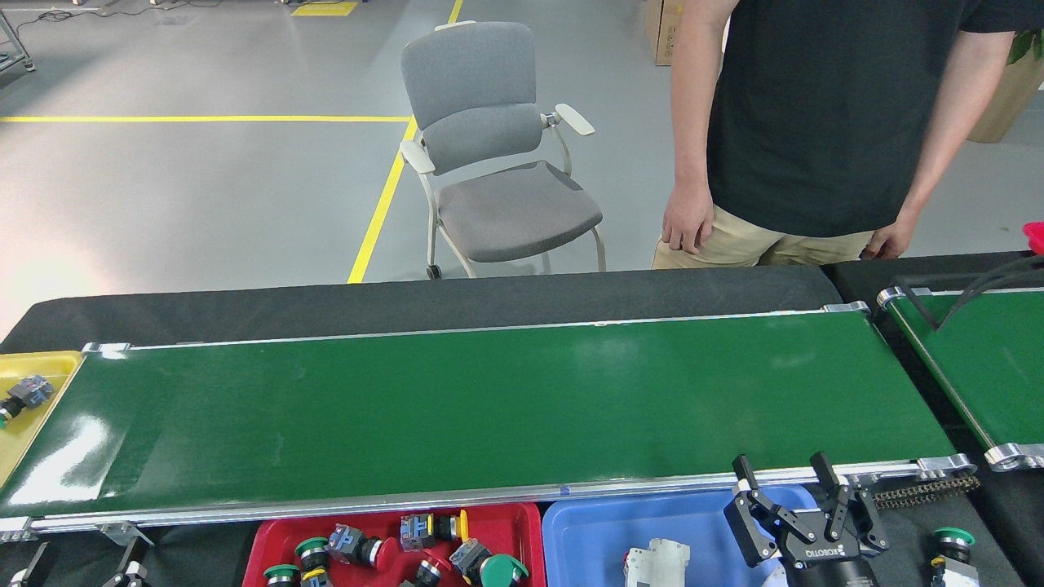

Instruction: Pick switch part from conveyor to tray

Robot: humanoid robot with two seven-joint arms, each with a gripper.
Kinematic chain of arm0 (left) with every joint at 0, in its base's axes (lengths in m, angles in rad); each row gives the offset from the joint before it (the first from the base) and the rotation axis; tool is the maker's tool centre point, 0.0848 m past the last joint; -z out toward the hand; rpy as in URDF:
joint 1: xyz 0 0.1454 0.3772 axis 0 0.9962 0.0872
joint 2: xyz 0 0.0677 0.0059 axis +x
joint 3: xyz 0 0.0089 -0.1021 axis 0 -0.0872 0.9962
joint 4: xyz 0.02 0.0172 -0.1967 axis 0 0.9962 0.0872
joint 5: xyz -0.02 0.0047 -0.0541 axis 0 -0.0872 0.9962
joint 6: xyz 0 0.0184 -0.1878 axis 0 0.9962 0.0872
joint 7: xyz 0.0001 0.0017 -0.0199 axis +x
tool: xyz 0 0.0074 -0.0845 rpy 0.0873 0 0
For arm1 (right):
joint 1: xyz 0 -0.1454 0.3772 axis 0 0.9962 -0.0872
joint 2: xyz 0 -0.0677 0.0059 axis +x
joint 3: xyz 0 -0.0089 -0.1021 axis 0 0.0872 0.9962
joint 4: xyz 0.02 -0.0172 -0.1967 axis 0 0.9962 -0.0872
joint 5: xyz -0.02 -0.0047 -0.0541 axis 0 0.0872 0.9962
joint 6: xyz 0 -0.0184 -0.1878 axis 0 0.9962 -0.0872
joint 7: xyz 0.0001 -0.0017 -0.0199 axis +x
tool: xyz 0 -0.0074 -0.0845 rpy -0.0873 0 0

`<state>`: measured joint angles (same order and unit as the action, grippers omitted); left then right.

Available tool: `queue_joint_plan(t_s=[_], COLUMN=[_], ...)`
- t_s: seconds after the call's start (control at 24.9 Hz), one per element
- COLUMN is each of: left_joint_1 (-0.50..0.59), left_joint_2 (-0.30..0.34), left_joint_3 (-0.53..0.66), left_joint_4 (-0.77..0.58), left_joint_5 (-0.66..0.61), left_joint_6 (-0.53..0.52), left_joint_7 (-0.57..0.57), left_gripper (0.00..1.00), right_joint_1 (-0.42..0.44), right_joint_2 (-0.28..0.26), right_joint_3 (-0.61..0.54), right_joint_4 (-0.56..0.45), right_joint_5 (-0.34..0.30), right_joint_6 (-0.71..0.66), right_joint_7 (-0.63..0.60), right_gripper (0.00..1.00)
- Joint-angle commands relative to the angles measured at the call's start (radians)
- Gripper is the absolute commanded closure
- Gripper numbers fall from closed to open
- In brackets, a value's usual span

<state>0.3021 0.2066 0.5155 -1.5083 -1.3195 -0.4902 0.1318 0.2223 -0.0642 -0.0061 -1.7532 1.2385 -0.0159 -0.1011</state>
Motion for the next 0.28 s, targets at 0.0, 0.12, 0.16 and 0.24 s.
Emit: queue_joint_plan(t_s=[0.0, 0.12, 0.16, 0.24], left_joint_1=[-0.005, 0.0, 0.0, -0.001], left_joint_2=[0.013, 0.011, 0.011, 0.011], left_joint_3=[0.006, 0.006, 0.006, 0.008], left_joint_4=[-0.007, -0.009, -0.007, -0.007], left_joint_5=[0.0, 0.0, 0.0, 0.0], left_joint_6=[0.001, 0.002, 0.002, 0.005], left_joint_7=[0.008, 0.008, 0.008, 0.008], left_gripper=[0.0, 0.0, 0.0, 0.0], right_joint_1=[0.012, 0.025, 0.025, 0.025], right_joint_2=[0.009, 0.024, 0.026, 0.026], right_joint_3=[-0.002, 0.002, 0.002, 0.002], right_joint_4=[-0.015, -0.017, -0.017, -0.017], right_joint_5=[0.016, 0.032, 0.032, 0.033], right_joint_6=[0.022, 0.02, 0.02, 0.02], right_joint_7=[-0.002, -0.003, -0.003, -0.003], right_gripper=[0.01, 0.01, 0.01, 0.01])
